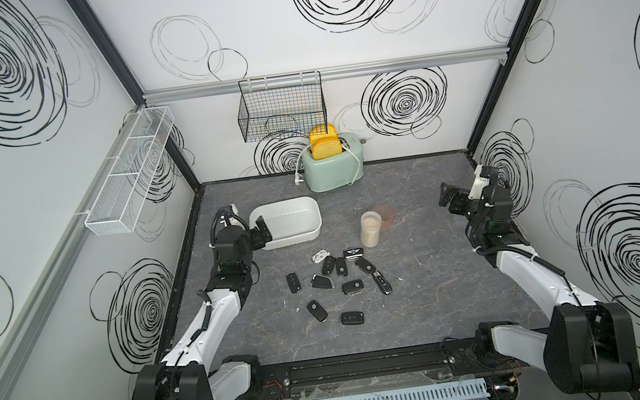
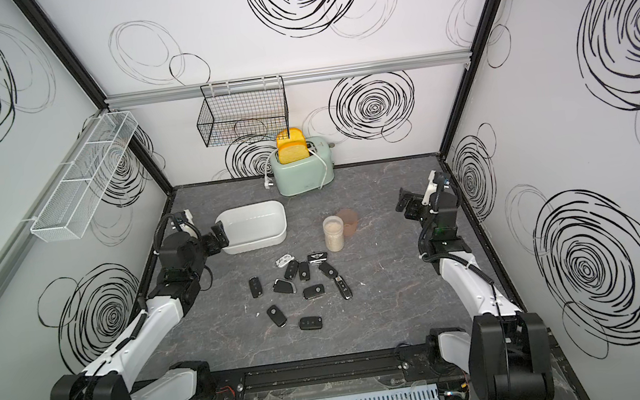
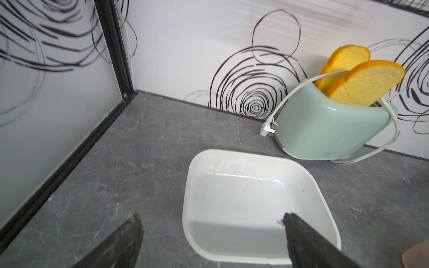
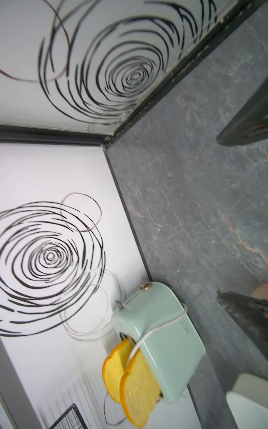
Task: Place the car key into the storage box
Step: Pick up the car key from the center of the board.
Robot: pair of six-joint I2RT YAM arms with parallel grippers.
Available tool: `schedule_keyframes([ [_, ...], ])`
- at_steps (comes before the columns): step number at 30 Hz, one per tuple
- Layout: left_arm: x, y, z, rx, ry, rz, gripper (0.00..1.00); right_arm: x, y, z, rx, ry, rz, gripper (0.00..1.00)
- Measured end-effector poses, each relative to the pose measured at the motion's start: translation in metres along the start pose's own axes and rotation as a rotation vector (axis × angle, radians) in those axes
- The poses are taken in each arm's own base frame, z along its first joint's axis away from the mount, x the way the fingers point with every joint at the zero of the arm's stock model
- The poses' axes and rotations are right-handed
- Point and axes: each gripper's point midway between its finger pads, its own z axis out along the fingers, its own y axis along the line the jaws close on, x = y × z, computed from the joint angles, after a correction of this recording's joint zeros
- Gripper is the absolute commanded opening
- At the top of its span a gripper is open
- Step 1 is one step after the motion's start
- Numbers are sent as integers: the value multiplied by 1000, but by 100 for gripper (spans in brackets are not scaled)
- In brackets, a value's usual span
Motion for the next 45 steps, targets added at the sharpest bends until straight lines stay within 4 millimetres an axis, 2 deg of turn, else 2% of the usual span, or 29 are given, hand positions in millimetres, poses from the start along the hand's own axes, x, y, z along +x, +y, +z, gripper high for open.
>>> schedule_keyframes([
  [3,7,-9,0,17,97,-49,98,-3,28,-3,-64,79,-6,99],
  [6,19,-27,0,49,200,-73,98,1,72,-12,-157,150,-40,99],
  [8,34,-41,-5,77,271,-74,98,9,99,-20,-217,198,-62,99],
  [12,80,-77,-28,138,436,-34,98,36,140,-34,-317,335,-102,99],
  [16,119,-109,-57,197,567,4,98,74,163,-47,-374,476,-144,99],
  [18,132,-114,-66,200,608,1,98,95,172,-58,-405,550,-171,99],
  [21,151,-110,-72,170,671,-12,98,122,187,-77,-463,642,-212,99],
  [26,188,-90,-70,63,790,-1,99,163,194,-103,-517,758,-281,99],
  [30,208,-75,-68,-21,845,18,98,195,183,-116,-511,840,-310,99],
  [32,213,-70,-66,-49,850,21,95,205,178,-120,-506,863,-318,99],
  [45,234,-50,-43,-169,857,29,69,207,176,-126,-510,859,-310,99],
])
